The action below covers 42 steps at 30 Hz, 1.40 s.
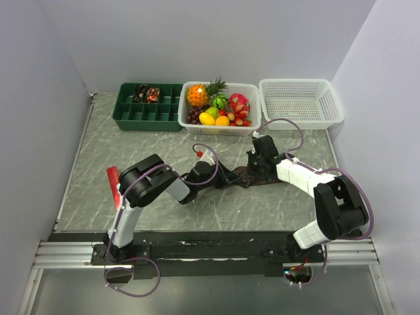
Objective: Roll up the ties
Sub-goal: Roll the tie at the center of the board.
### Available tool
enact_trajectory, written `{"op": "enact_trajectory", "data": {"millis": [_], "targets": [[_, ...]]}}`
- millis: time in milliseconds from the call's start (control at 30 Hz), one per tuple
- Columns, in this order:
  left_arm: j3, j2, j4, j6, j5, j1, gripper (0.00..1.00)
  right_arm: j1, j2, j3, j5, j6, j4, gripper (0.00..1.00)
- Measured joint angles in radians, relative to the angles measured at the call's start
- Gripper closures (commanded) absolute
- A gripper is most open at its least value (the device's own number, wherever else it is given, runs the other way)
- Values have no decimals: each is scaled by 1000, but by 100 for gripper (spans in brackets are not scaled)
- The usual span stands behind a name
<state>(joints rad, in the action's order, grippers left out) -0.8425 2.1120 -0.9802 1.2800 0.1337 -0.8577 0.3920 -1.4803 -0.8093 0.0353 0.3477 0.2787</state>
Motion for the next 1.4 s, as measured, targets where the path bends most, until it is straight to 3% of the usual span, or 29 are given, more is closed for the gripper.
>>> {"op": "enact_trajectory", "data": {"millis": [100,333,600,800,1400], "targets": [[12,0,-19,-5,-1,0,99,4,0,0,10,2,0,100],[56,-72,40,-56,0,18,99,35,0,-6,23,3,3,100],[55,-259,357,-225,-39,53,99,58,-2,-37,37,3,21,100],[-23,-299,553,-329,-79,55,99,83,-50,-53,37,7,22,100],[-102,-304,714,-449,-123,44,99,109,-120,-76,32,26,22,100]]}}
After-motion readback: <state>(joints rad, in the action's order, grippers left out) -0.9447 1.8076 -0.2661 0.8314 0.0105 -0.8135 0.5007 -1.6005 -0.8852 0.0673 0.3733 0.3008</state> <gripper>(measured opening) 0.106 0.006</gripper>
